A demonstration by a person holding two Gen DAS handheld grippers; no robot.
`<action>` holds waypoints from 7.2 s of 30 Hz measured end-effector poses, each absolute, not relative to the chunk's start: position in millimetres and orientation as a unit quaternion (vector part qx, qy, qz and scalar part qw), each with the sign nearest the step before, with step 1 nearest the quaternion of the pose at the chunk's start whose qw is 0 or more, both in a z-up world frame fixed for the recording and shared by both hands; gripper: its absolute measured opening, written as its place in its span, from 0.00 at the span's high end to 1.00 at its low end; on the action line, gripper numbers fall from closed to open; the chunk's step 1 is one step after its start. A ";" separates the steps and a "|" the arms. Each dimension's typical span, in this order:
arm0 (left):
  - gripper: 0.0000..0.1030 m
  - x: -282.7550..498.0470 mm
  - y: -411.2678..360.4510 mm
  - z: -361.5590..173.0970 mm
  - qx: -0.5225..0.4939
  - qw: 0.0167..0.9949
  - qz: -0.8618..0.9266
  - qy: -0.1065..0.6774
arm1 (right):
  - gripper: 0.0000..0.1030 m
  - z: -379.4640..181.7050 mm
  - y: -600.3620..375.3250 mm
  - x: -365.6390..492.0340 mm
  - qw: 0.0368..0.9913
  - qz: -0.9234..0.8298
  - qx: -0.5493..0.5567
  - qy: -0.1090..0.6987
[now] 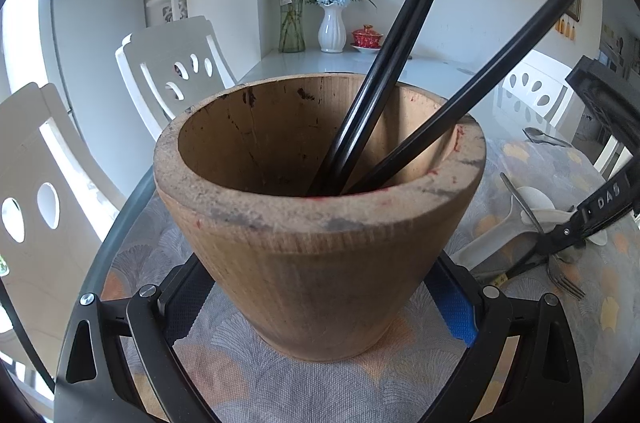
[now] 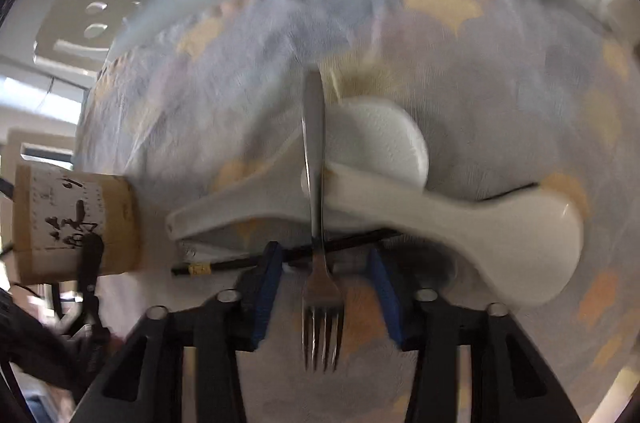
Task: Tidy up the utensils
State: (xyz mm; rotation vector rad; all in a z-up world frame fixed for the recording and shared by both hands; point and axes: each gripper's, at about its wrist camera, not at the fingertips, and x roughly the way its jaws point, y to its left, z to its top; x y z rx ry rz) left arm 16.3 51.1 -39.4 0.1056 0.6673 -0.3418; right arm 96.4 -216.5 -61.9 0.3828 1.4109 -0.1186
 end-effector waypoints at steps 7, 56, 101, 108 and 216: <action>0.06 14.9 52.1 -39.5 0.049 0.929 -0.166 0.326 | 0.93 -93.0 -250.3 56.3 0.590 -0.077 0.543 0.592; 0.06 20.1 55.9 -41.6 0.044 0.925 -0.170 0.337 | 0.61 -73.4 -130.7 78.8 0.709 0.199 -0.185 0.650; 0.06 21.4 53.6 -43.6 0.042 0.922 -0.172 0.344 | 0.95 -118.8 -32.9 105.5 0.746 0.203 -0.031 0.633; 0.06 21.6 54.7 -43.4 0.042 0.922 -0.172 0.344 | 0.97 -101.4 -80.5 118.9 0.764 0.207 0.091 0.605; 0.06 21.9 53.7 -41.7 0.046 0.926 -0.176 0.332 | 0.30 -64.6 -327.0 25.7 0.674 -0.201 0.363 0.611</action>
